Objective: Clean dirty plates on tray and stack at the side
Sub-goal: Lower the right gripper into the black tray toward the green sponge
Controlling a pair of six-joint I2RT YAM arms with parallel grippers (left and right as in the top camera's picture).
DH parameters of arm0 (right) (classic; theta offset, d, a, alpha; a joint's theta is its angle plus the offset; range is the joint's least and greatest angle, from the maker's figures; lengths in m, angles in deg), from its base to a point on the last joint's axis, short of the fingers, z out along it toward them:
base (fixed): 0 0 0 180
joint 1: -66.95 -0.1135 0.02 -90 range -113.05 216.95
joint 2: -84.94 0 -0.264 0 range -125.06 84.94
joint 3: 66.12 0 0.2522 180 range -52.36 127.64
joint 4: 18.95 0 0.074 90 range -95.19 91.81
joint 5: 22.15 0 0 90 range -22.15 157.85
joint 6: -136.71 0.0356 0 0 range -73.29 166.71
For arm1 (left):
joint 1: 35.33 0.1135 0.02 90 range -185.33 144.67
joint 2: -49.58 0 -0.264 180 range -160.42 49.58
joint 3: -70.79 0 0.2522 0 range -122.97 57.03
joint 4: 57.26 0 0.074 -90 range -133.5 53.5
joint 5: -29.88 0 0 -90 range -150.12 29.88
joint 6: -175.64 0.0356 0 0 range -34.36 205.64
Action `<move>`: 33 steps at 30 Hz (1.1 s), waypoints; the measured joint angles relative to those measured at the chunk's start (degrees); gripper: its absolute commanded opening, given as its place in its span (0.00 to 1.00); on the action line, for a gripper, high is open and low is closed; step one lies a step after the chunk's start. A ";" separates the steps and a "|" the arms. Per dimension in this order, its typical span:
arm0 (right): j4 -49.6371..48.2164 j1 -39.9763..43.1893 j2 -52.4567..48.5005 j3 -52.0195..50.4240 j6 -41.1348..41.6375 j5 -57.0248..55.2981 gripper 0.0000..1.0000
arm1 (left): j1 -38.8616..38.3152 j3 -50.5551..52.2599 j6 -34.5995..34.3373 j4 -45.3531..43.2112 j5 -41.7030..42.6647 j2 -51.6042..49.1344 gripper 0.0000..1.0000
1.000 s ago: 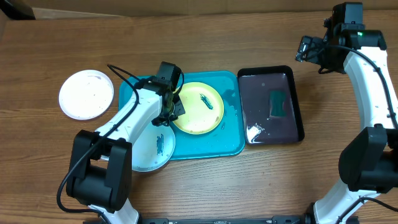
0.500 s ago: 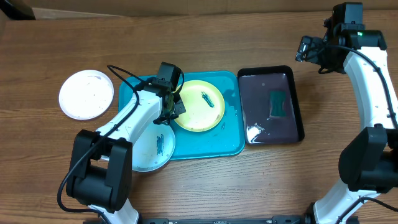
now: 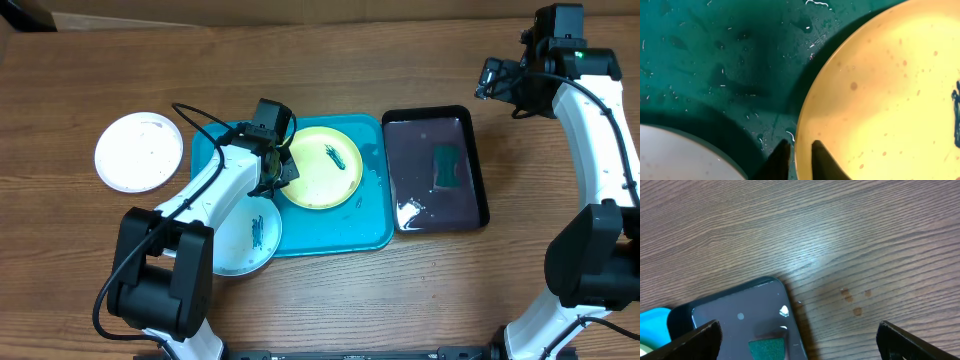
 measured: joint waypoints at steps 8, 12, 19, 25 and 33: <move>0.00 0.00 0.00 0.00 -0.02 0.00 1.00 | 0.00 0.00 -0.02 -0.44 0.00 0.00 0.22; 0.00 0.00 0.00 0.00 -0.02 0.00 1.00 | 0.00 0.00 -0.02 -0.59 0.00 0.00 0.22; -0.02 0.00 0.00 0.00 0.00 0.07 1.00 | 0.00 0.00 0.17 -1.01 0.07 -0.31 0.16; 5.05 0.00 0.00 0.02 0.00 8.81 0.94 | 0.02 0.00 0.20 -1.18 0.11 -0.50 0.15; 9.44 -3.06 0.00 0.00 -0.04 16.02 0.84 | 1.29 0.00 0.20 -1.27 1.64 -2.21 0.12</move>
